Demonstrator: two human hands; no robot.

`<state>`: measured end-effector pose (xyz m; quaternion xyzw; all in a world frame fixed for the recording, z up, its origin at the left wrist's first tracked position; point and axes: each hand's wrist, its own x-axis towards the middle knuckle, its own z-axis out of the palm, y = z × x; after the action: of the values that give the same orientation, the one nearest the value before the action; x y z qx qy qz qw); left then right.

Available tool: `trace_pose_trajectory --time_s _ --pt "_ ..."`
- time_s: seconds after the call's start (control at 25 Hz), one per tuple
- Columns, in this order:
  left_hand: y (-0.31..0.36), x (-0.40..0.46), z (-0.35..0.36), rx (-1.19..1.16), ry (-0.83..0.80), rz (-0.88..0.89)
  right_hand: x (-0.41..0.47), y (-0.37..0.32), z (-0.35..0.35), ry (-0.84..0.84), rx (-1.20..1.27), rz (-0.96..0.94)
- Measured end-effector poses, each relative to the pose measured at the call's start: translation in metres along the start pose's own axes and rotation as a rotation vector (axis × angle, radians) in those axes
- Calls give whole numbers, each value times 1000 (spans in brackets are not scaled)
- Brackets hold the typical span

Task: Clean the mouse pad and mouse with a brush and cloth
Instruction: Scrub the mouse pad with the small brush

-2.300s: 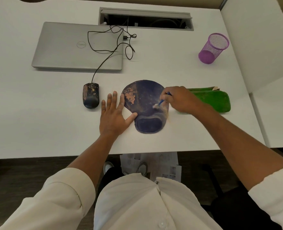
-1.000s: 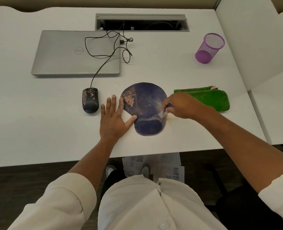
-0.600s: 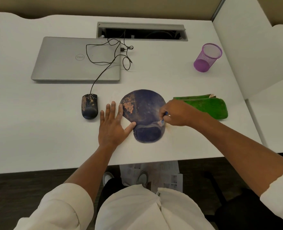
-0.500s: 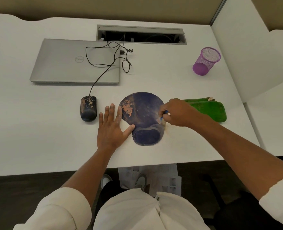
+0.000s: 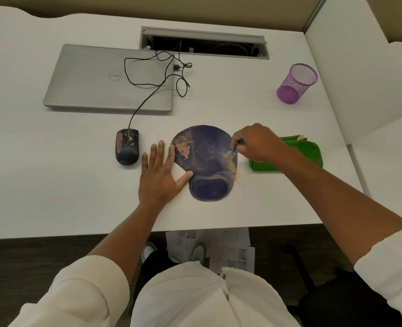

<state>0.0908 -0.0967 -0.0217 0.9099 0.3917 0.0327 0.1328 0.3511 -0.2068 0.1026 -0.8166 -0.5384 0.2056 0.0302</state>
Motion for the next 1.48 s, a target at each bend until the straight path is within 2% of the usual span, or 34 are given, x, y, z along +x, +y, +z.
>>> trace_pose_trajectory --time_s 0.2,0.44,0.68,0.76,0.88,0.92,1.04,1.12,1.2,1.36,1.4,1.48 --pt "0 -1 1 -8 15 5 17 -1 -2 99 28 77" --pt "0 0 2 -4 18 1 5 7 -7 -136 -32 58" --pt "1 -1 0 -6 9 1 15 -6 -1 135 134 108" --pt "1 -1 0 -10 11 2 16 -8 3 65 74 106" --pt "1 -1 -1 -12 5 -2 14 -3 -1 -165 -11 142" --pt "1 -1 -1 -12 3 -4 14 -2 -3 -155 2 141" --pt "2 -2 -2 -15 0 -5 19 -11 -4 44 87 72" --pt "3 -2 -3 -12 -8 -4 26 -19 -1 84 108 37" --pt "2 -1 -3 -7 -7 -6 30 -24 0 31 59 23" --pt "1 -1 0 2 -1 -8 25 -23 -11 -259 -72 -3" --pt "1 -1 0 3 1 -7 25 -24 -14 -243 -71 -3" --pt "1 -1 1 1 1 -7 27 -29 -14 -97 -67 -14"
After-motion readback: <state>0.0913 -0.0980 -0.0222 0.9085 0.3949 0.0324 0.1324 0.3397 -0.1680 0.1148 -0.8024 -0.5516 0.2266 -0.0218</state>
